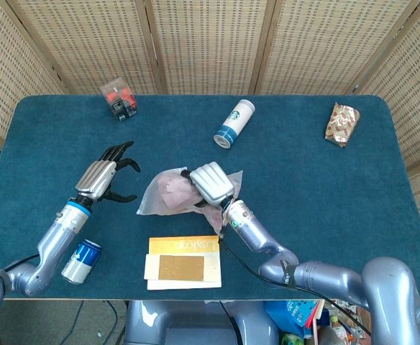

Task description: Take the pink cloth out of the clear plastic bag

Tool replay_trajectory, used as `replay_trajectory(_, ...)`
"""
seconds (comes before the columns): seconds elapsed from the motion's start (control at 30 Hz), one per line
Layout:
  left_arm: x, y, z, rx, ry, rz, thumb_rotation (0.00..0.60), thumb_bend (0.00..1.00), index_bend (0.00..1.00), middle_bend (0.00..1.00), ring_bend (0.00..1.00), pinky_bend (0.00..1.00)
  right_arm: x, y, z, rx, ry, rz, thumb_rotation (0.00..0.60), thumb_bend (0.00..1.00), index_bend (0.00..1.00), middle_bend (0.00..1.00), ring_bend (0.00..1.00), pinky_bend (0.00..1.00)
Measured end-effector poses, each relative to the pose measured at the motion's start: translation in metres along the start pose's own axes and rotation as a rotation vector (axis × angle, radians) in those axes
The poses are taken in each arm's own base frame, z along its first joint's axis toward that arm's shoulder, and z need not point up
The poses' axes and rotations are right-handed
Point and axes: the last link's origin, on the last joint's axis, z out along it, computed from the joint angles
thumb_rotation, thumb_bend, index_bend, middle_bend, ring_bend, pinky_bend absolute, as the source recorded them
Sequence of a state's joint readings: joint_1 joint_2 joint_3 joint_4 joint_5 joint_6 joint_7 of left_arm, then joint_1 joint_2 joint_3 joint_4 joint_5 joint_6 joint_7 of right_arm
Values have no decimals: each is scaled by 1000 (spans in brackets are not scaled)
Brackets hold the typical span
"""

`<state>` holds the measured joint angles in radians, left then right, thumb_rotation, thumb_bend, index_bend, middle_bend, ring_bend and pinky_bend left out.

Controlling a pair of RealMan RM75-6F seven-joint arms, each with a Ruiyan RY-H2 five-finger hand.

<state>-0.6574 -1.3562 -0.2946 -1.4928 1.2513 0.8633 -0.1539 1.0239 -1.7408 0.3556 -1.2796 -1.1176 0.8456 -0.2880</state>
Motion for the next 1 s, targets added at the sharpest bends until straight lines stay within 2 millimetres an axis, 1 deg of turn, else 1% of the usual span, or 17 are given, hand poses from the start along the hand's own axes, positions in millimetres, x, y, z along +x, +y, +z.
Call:
replay_trajectory(0.13, -6, 8, 5, -20, -16, -30, 600, 178, 408, 0, 0, 0, -2, 1, 0, 0, -3, -1, 600, 1000, 634, 658, 666, 685)
replay_trajectory(0.33, -11, 18, 10, -41, -31, -54, 600, 179, 417, 0, 0, 0, -1, -3, 1, 12, 3, 1, 600, 1000, 634, 659, 666, 684)
replay_trajectory(0.53, -17, 21, 16, -37, -48, -78, 600, 187, 428, 0, 0, 0, 0, -7, 1, 16, 4, 4, 600, 1000, 634, 659, 666, 684)
replay_trajectory(0.7, -21, 25, 19, -26, -69, -148, 600, 195, 428, 0, 0, 0, 0, -9, 1, 17, 4, 9, 600, 1000, 634, 660, 666, 684)
replay_trajectory(1.0, -25, 33, 26, -21, -89, -142, 600, 197, 428, 0, 0, 0, 1, -12, 2, 15, 8, 29, 600, 1000, 634, 661, 666, 684)
